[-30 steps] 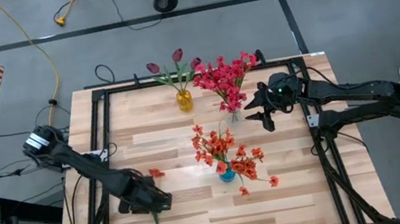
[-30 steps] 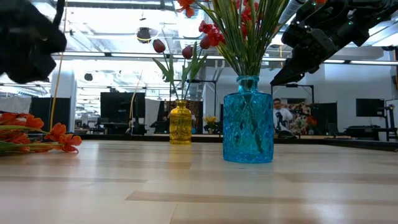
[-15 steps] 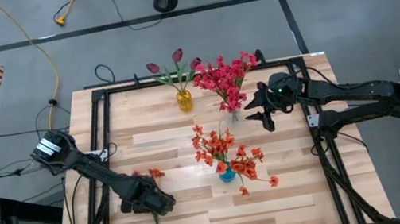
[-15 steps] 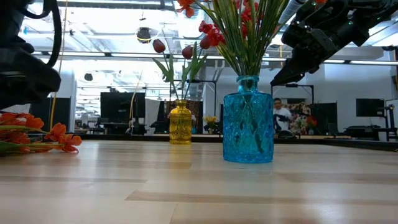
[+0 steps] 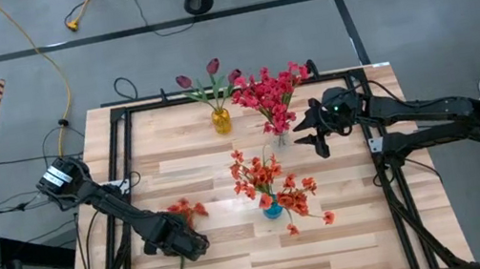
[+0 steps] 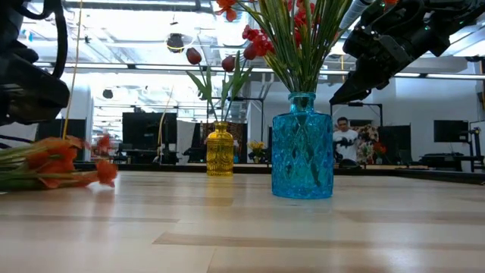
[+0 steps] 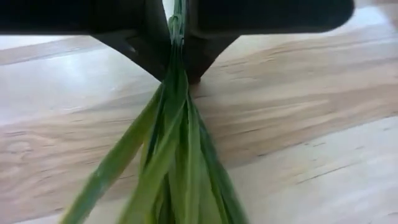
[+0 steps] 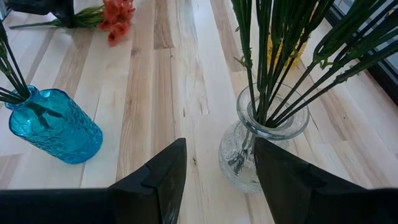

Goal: Sort flowers into vase by color
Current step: Put the orange flowers into the blue vase

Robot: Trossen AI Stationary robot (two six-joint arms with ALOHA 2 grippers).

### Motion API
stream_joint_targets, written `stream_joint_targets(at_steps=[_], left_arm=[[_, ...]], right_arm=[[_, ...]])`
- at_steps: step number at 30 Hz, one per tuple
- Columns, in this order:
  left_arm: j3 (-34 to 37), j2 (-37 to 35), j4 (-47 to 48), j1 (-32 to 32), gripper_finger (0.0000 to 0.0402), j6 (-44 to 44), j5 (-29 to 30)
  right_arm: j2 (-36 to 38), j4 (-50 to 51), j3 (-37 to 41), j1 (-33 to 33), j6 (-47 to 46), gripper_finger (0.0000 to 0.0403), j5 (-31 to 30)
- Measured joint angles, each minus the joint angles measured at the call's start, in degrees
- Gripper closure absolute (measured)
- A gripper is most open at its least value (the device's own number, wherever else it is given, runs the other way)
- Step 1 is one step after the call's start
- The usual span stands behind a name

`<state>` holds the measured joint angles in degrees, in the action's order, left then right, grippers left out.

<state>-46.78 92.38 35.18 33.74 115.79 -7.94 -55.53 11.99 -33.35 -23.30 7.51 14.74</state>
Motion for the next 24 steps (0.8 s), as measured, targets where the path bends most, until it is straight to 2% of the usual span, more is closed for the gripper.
stream_joint_targets(at_steps=[5,13,24], left_arm=[[-0.8,-0.2,0.1,-0.1,0.0394,-3.5,3.8],[-3.2,-4.9,-2.1,-0.4,0.0399,-12.3,21.7],[-3.3,-9.3,-11.4,-0.4,0.0401,-29.3,50.1]], right_arm=[[0.0,0.0,0.0,0.0,0.0,0.0188,0.0],[0.0,0.0,0.0,0.0,0.0,0.0188,0.0],[0.0,0.0,0.0,0.0,0.0,0.0188,0.0]])
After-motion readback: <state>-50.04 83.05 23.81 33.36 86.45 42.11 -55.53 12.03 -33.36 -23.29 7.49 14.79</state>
